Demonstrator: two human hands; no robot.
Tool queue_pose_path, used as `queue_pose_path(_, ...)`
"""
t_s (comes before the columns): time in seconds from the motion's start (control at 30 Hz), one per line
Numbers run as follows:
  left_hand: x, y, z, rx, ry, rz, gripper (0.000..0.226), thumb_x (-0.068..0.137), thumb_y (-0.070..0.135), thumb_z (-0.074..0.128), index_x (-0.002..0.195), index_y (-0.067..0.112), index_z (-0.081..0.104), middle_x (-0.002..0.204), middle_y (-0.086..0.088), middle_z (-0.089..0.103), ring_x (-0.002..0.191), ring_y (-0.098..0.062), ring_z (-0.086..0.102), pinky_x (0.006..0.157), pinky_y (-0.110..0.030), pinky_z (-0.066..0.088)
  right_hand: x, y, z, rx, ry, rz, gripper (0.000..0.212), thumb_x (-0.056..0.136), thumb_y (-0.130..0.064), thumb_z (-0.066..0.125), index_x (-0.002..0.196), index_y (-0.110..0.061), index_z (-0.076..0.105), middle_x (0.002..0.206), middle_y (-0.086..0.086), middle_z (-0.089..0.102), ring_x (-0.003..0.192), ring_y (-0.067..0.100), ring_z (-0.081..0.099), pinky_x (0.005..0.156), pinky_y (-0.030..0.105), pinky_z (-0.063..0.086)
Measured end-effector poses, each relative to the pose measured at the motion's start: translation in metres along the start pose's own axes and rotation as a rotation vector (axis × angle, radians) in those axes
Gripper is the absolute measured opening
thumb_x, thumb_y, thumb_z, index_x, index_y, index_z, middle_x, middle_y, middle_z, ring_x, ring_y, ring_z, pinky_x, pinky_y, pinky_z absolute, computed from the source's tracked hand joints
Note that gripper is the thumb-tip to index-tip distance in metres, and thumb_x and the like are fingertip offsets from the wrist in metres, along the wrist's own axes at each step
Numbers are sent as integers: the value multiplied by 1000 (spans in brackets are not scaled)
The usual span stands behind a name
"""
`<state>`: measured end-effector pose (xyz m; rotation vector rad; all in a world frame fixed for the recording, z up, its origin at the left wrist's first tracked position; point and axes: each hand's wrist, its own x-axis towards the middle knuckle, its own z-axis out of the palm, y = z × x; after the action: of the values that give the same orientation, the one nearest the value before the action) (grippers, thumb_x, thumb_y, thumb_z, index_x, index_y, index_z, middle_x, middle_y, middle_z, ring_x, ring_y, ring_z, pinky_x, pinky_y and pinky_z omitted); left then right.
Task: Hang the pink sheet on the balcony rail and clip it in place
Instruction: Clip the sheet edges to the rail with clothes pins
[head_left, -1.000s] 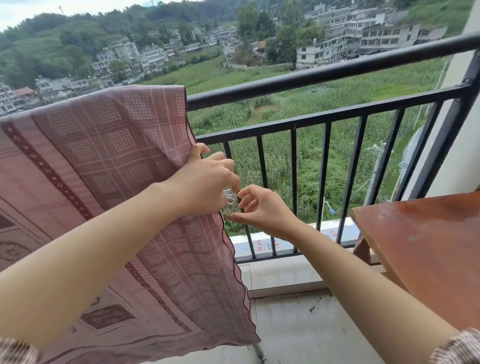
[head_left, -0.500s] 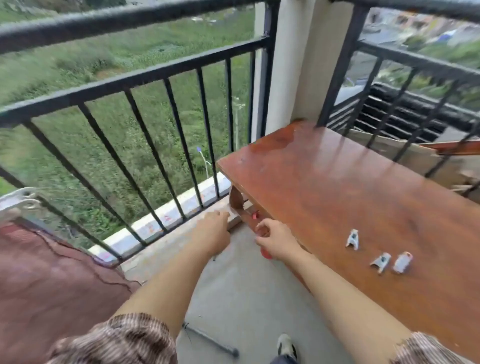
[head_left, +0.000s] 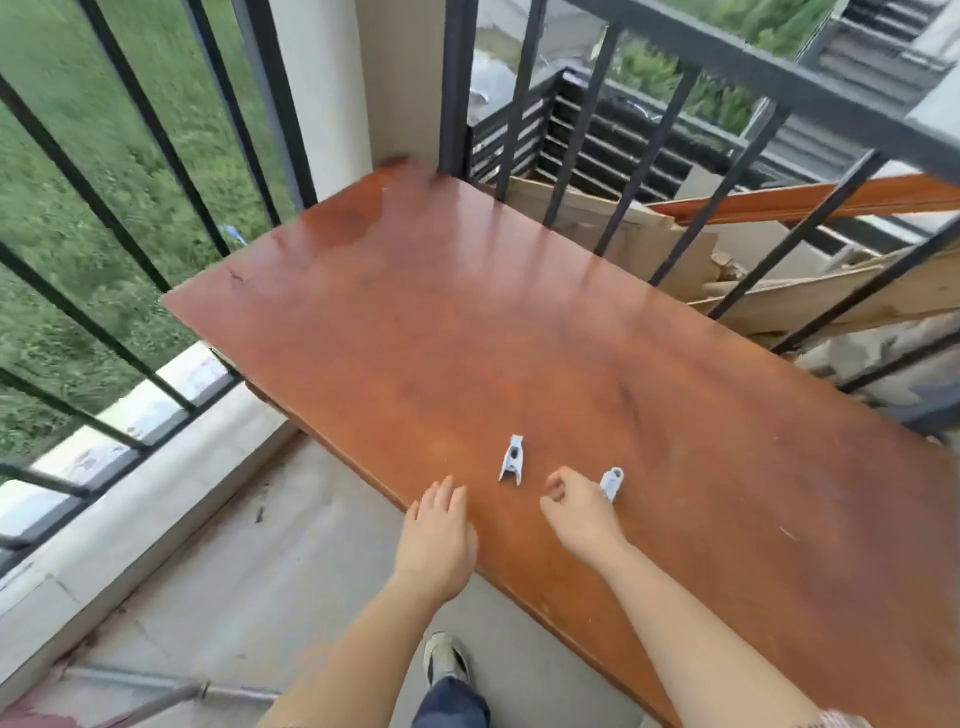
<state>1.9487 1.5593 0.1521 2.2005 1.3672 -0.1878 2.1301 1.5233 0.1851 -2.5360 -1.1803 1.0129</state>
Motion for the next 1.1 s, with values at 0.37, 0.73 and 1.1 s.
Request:
queue_pose_path(0.37, 26, -13, 41, 54, 5, -67, 60, 95, 44, 28, 147, 13, 33, 154, -5, 31, 142, -21, 17, 113, -34, 13, 71, -44, 23, -250, -17, 46, 54, 91, -53, 44, 120, -8, 53, 124, 9, 55, 118, 29, 51, 91, 37, 43)
queue_pose_path(0.73, -22, -74, -4, -106, 11, -330, 61, 101, 30, 27, 153, 15, -2, 161, -4, -4, 148, -23, -6, 118, -37, -2, 40, -91, 60, -114, -124, -135, 27, 93, -33, 46, 97, -6, 44, 110, 24, 61, 101, 42, 57, 78, 40, 42)
queue_pose_path(1.1, -195, -229, -97, 317, 3, -547, 63, 92, 21, 43, 149, 8, 19, 159, -15, 1, 147, -33, -6, 119, -46, -1, -84, -243, 188, -132, -429, -594, 31, 92, -37, 50, 113, -14, 58, 117, 16, 63, 110, 35, 55, 81, 36, 40)
